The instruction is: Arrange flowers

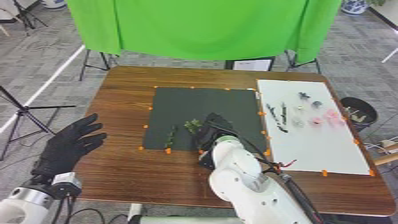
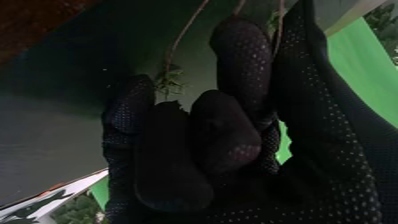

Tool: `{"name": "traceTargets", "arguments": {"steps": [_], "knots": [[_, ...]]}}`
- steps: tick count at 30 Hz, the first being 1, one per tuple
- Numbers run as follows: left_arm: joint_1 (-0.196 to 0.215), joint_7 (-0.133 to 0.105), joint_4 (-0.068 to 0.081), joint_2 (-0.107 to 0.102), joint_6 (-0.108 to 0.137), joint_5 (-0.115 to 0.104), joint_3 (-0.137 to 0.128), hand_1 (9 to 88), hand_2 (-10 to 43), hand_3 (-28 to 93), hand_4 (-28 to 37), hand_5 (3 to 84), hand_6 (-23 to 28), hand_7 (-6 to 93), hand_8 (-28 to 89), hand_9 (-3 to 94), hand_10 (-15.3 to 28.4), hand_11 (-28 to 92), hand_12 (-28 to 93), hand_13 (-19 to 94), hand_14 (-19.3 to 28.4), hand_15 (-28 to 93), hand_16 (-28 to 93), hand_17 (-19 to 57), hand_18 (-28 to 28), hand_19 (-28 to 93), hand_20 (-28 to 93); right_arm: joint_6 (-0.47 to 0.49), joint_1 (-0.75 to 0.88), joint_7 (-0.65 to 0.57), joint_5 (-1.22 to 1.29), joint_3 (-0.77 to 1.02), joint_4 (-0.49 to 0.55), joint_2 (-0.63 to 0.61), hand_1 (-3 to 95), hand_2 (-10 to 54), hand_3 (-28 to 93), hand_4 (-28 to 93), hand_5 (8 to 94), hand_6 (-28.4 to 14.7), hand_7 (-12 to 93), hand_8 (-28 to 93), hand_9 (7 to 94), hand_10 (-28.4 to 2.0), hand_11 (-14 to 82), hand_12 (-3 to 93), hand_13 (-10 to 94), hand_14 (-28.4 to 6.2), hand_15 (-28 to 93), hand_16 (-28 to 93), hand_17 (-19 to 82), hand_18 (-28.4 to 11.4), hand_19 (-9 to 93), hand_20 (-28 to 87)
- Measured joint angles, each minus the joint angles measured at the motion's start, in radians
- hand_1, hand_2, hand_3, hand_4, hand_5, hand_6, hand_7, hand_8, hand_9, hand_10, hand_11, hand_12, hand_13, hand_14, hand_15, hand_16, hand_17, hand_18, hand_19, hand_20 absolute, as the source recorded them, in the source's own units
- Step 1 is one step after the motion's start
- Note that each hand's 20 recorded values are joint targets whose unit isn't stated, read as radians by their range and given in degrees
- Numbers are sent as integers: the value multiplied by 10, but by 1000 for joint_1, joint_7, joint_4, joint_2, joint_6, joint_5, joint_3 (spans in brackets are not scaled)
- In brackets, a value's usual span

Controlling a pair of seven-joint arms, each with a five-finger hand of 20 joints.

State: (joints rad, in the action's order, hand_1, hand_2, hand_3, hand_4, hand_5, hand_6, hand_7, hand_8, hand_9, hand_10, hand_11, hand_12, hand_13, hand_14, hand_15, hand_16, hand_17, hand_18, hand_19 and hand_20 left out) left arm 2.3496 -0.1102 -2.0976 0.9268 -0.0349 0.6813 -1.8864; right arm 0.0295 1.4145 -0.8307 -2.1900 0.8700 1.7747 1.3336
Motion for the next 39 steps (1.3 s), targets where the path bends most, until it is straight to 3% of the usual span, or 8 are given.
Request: {"name": "traceTargets", "arguments": {"steps": [4, 5, 8, 22, 29, 34, 39], "knots": [[0, 1, 0, 0, -1, 0, 0, 223, -41, 717, -283, 313, 53, 177, -97, 268, 132, 234, 177, 202, 178, 456, -38, -95, 223, 408, 91, 1, 1, 4, -10, 0, -1, 0, 281, -95, 853, -252, 796, 6, 470, 125, 877, -66, 642, 541, 827, -80, 849, 399, 338, -201, 837, 351], [0, 2, 0, 0, -2, 0, 0, 223, -41, 717, -283, 313, 53, 177, -97, 268, 132, 233, 177, 202, 178, 454, -38, -95, 224, 409, 91, 1, 1, 8, -16, 0, -3, 0, 270, -95, 854, -249, 796, 5, 490, 31, 877, -66, 643, 540, 827, -80, 850, 396, 338, -201, 835, 354], [0, 3, 1, 0, -3, 0, 0, 224, -41, 717, -283, 313, 53, 177, -97, 269, 131, 234, 178, 202, 178, 454, -38, -95, 224, 408, 91, 1, 2, 19, -31, -1, -9, 0, 258, -95, 848, -243, 796, 5, 515, -81, 875, -67, 643, 540, 825, -80, 851, 395, 335, -201, 833, 358], [1, 4, 3, -2, -5, 0, 0, 225, -41, 717, -283, 313, 53, 176, -97, 269, 132, 235, 177, 203, 178, 454, -37, -95, 223, 408, 91, -2, -3, 50, -129, -21, -16, -31, 224, -95, 842, -243, 790, 4, 537, -85, 870, -70, 650, 543, 818, -83, 856, 393, 328, -205, 823, 370], [10, 4, 1, -2, -5, 0, -7, 225, -41, 716, -283, 313, 53, 176, -97, 269, 133, 234, 177, 202, 177, 454, -37, -95, 223, 408, 91, 35, -24, 40, -136, -14, 60, -77, 160, -95, 812, -256, 789, 0, 535, -80, 869, -74, 650, 546, 817, -88, 858, 395, 330, -207, 826, 368], [20, 2, -3, 1, -5, 0, -14, 225, -39, 714, -283, 313, 53, 176, -97, 269, 132, 236, 178, 203, 177, 454, -37, -95, 223, 408, 91, 45, -53, 38, -61, 2, 140, -123, 161, -95, 809, -254, 699, -24, 509, -96, 776, -106, 631, 534, 731, -112, 843, 398, 281, -212, 798, 381], [31, -2, -8, 11, -3, 1, -24, 225, -40, 716, -283, 314, 53, 176, -97, 269, 132, 237, 177, 203, 178, 455, -37, -95, 223, 408, 91, 41, -87, 24, -62, 35, 157, -204, 145, -95, 795, -274, 601, -48, 549, -128, 687, -129, 655, 557, 651, -136, 868, 408, 259, -220, 792, 415]]}}
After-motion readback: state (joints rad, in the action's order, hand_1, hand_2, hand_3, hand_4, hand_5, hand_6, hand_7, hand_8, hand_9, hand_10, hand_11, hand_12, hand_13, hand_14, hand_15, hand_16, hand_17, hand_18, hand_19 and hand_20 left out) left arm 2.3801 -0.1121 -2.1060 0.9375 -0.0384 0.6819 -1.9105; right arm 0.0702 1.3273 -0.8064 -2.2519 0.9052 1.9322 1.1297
